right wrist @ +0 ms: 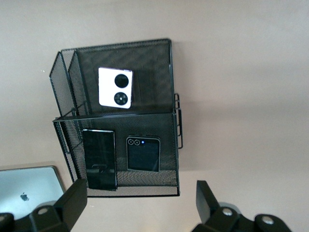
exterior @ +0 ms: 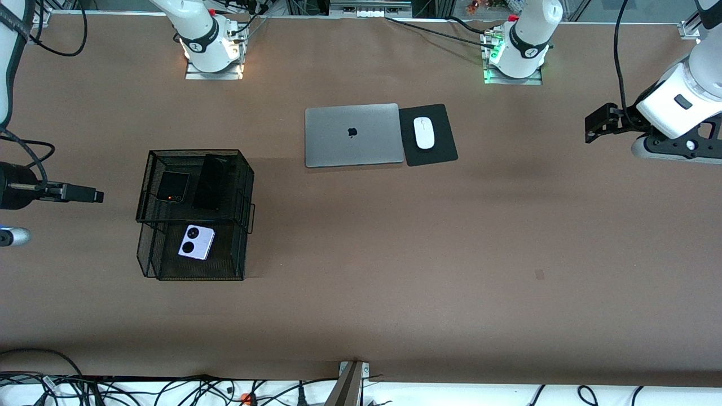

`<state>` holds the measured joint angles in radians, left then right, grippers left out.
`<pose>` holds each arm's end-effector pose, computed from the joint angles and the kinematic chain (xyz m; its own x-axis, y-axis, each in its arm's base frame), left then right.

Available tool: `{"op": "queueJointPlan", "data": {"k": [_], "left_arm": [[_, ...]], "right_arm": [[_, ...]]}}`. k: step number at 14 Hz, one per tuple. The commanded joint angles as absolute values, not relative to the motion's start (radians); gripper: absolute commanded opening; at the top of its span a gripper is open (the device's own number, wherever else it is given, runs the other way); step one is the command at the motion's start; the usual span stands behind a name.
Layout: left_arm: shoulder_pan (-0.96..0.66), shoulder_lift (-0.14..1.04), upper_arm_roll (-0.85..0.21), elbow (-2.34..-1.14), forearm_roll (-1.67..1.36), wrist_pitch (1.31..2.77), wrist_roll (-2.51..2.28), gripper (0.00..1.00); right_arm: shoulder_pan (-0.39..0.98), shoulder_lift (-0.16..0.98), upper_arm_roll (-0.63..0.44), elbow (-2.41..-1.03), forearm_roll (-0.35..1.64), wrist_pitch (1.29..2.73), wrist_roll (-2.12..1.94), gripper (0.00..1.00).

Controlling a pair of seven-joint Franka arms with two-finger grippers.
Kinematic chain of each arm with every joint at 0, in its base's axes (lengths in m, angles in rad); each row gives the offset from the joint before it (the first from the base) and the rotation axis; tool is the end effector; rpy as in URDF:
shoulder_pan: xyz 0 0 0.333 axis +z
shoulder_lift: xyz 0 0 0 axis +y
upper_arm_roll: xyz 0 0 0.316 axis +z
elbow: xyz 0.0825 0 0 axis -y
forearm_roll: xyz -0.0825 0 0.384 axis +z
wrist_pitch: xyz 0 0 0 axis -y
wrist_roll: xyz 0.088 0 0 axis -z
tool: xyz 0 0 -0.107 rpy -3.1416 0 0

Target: Place phones with both arms

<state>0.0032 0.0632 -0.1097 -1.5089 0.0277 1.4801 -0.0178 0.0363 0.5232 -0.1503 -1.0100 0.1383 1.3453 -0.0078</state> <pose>0.5615 -0.0548 0.6108 0.9921 -0.0861 -0.0911 -0.0884 -0.9958 -0.0224 0.6755 -0.0307 0.5434 0.9811 -0.0675 -0.1812 -0.0803 -0.9947 -0.0647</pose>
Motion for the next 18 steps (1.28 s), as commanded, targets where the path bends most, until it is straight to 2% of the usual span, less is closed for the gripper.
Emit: {"op": "queueJointPlan", "data": {"k": [1, 3, 5, 9, 14, 18], "left_arm": [[0.009, 0.054, -0.107, -1.497, 0.023, 1.465, -0.021, 1.00], [0.011, 0.055, -0.106, -1.497, 0.025, 1.466, -0.021, 1.00], [0.012, 0.055, -0.104, -1.497, 0.025, 1.466, -0.020, 1.00], [0.012, 0.055, -0.104, -1.497, 0.025, 1.466, -0.021, 1.00], [0.012, 0.055, -0.104, -1.497, 0.025, 1.466, -0.021, 1.00], [0.014, 0.055, -0.104, -1.496, 0.031, 1.466, -0.021, 1.00]], "right_arm": [[0.038, 0.360, -0.123, -1.237, 0.109, 1.495, -0.011, 1.00], [0.073, 0.276, -0.124, -1.350, 0.075, 1.575, -0.009, 1.00], [0.104, 0.267, -0.123, -1.348, 0.006, 1.588, -0.008, 1.00], [0.110, 0.226, -0.121, -1.361, -0.006, 1.629, -0.008, 1.00], [0.110, 0.114, -0.121, -1.514, -0.008, 1.693, -0.008, 1.00], [0.109, 0.129, -0.121, -1.497, -0.003, 1.686, -0.003, 1.00]]}}
